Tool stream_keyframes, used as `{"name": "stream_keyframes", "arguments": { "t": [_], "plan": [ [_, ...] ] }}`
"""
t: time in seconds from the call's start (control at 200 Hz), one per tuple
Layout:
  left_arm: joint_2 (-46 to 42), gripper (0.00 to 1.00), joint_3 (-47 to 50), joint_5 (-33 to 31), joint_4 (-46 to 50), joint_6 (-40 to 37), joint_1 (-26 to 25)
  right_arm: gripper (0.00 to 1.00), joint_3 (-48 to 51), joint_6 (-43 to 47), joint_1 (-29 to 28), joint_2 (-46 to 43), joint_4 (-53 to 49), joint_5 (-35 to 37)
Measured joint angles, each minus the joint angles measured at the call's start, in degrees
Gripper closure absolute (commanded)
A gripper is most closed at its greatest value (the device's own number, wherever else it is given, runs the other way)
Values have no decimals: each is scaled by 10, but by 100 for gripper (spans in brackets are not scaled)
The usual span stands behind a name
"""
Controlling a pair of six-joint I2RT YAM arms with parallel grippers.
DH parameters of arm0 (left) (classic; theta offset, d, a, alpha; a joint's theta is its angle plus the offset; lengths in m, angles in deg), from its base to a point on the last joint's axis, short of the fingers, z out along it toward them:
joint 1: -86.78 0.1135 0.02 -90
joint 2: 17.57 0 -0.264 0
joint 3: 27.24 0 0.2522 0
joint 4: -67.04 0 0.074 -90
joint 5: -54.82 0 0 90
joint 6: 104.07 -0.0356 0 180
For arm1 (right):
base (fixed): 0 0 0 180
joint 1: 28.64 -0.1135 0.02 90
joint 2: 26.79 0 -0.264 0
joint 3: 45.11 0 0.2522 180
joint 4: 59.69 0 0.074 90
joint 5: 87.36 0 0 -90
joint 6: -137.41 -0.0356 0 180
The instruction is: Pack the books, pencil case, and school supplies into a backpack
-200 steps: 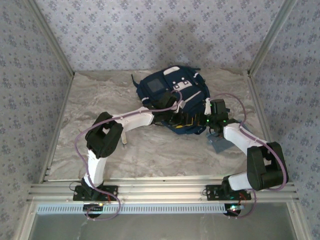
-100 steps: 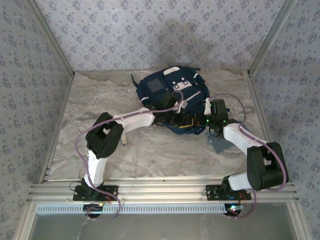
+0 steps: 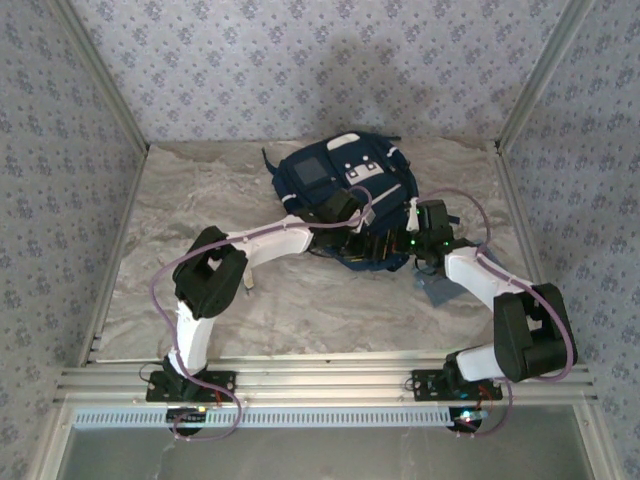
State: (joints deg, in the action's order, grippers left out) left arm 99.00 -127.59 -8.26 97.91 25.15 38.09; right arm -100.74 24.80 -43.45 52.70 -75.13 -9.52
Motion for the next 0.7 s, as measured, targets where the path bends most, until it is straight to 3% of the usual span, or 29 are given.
{"name": "stream_keyframes", "arguments": {
  "t": [0.395, 0.7],
  "plan": [
    [-39, 46, -7, -92, 125, -22, -33, 100, 24, -142, -40, -13, 19, 48],
    [-70, 46, -4, -146, 169, -22, -42, 100, 38, -193, -47, -14, 40, 58]
  ]
}}
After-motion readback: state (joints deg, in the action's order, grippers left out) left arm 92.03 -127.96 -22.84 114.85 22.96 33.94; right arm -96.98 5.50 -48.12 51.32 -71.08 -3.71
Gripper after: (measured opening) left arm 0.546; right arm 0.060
